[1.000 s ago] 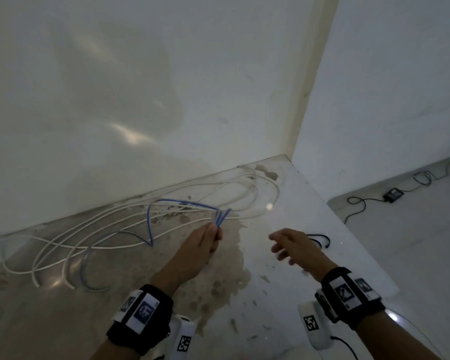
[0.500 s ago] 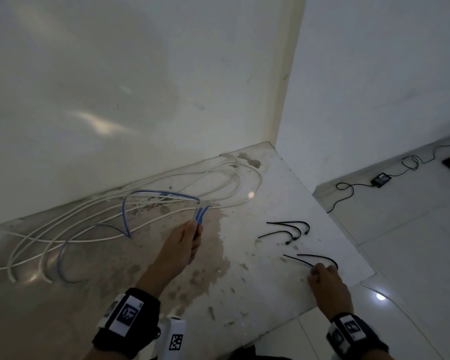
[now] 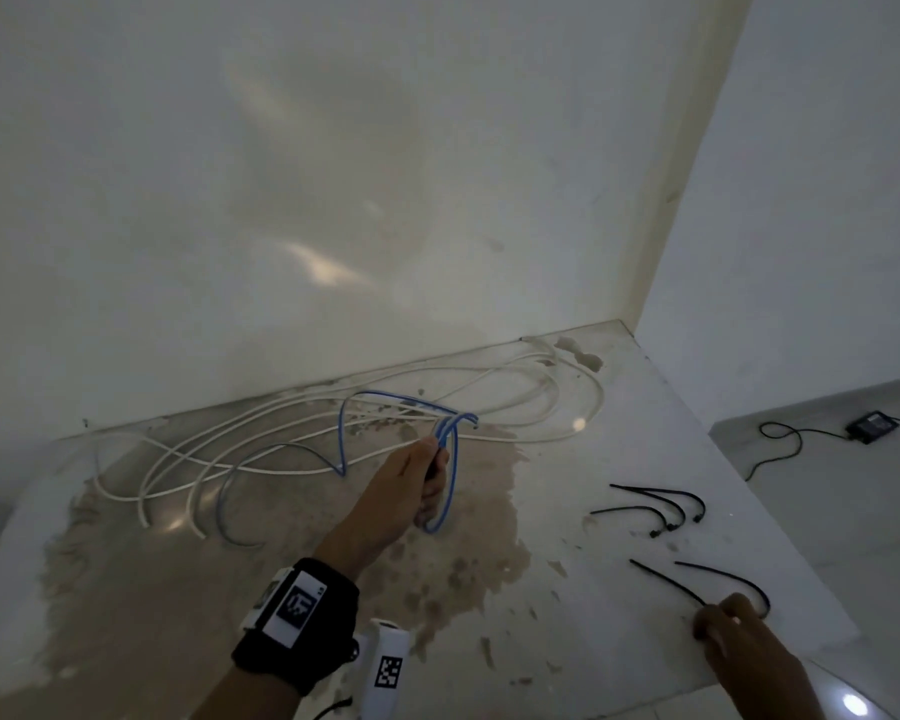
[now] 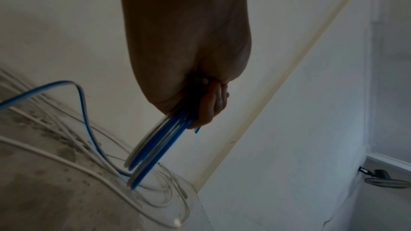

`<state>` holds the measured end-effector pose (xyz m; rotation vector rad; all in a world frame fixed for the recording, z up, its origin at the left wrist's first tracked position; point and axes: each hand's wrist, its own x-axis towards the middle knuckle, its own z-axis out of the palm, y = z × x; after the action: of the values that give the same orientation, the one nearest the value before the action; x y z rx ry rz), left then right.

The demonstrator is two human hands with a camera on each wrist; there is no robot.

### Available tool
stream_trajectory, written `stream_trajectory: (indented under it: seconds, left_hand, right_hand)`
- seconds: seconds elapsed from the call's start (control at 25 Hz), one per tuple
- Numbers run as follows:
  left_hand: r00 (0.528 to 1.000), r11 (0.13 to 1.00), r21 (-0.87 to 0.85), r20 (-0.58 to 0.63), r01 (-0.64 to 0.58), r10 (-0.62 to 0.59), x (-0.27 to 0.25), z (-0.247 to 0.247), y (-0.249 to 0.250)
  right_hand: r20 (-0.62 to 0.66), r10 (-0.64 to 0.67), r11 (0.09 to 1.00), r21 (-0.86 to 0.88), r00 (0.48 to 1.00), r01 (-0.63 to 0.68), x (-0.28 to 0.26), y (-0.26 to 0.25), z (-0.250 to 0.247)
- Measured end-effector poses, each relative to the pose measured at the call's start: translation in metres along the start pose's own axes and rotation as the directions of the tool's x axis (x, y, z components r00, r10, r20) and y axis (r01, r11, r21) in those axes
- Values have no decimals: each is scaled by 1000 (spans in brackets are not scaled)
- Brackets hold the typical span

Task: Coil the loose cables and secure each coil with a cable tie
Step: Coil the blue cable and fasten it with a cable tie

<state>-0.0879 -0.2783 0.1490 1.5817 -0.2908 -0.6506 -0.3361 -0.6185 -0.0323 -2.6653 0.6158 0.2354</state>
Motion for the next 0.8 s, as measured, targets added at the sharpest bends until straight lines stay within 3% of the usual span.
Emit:
stream_trajectory:
  seconds: [0.08, 0.24, 0.4, 0.56, 0.8]
  left_hand:
    - [1000, 1000, 17, 2, -21, 21, -6, -9, 5]
    - [997, 996, 53, 2, -75, 75, -17, -23, 15]
    - [992, 991, 64, 50, -120, 117, -24, -28, 21]
    - [984, 972, 154, 54, -177, 171, -36, -34, 28]
    - [980, 982, 80, 119, -171, 160, -52, -35, 46]
  right_hand:
    - [4, -92, 995, 48, 996, 92, 1, -20, -12]
    - [28, -280, 941, 204, 960, 268, -8, -120, -78]
    - [19, -460, 776, 495, 888, 391, 1, -214, -129]
    - [48, -550, 654, 646, 834, 394, 7, -263, -157]
    - [22, -633, 539, 731, 774, 420, 14, -297, -173]
